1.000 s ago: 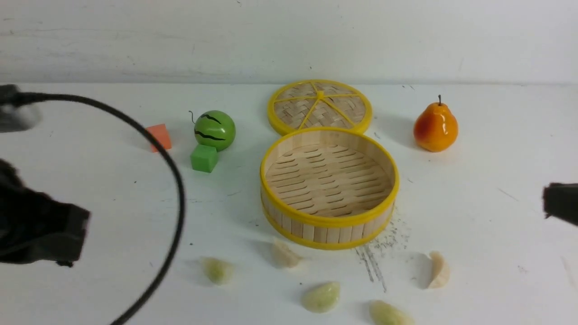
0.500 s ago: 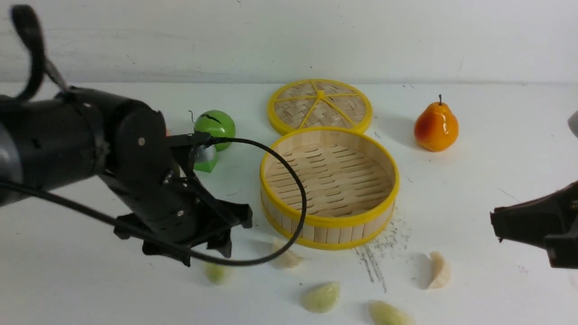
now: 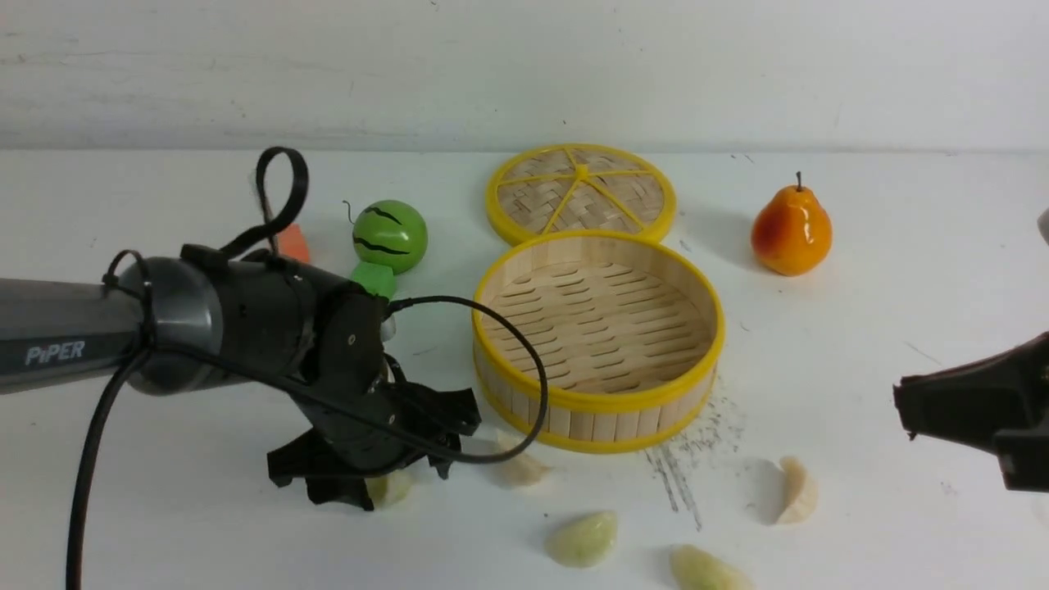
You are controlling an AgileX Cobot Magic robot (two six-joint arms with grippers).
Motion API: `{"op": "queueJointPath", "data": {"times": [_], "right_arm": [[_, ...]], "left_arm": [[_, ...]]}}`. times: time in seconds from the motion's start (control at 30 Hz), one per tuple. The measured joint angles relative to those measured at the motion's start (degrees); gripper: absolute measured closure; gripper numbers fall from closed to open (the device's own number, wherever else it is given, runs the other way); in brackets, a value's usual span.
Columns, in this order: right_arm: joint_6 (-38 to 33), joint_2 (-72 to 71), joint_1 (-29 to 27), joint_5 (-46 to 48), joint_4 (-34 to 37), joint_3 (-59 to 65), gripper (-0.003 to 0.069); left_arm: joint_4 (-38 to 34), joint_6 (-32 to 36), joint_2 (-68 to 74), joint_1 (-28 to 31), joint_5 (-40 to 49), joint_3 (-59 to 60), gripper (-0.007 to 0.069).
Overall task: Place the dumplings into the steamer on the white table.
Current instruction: 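Reach for and grasp a dumpling on the table with the left gripper, then place the dumpling into the bamboo steamer basket with the left gripper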
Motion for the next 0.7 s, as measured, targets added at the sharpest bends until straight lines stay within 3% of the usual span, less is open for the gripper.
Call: {"op": "queueJointPath", "data": {"times": [0.23, 0.27, 0.3, 0.47, 0.7], "right_arm": [[0.00, -0.12, 1.51, -0.05, -0.02, 0.00, 0.0659], [0.00, -0.12, 2.46, -0.17, -0.10, 0.00, 0.0657], [0.00, -0.12, 2.67, -0.19, -0.22, 0.00, 0.0657], [-0.11, -0.12, 4.11, -0.43, -1.36, 0.00, 0.0653], [-0.17, -0.12, 4.46, -0.75, -1.62, 0.00, 0.0650]], "left_arm": [[0.24, 4.26, 0.49, 0.00, 1.22, -0.31, 0.0256], [0.27, 5.69, 0.50, 0.00, 1.98, -0.31, 0.0348], [0.21, 6.20, 0.50, 0.00, 2.18, -0.38, 0.0363], [-0.96, 11.27, 0.55, 0.00, 4.11, -0.71, 0.0366], [-2.89, 19.22, -1.57, 0.00, 13.81, -7.05, 0.0366]]}}
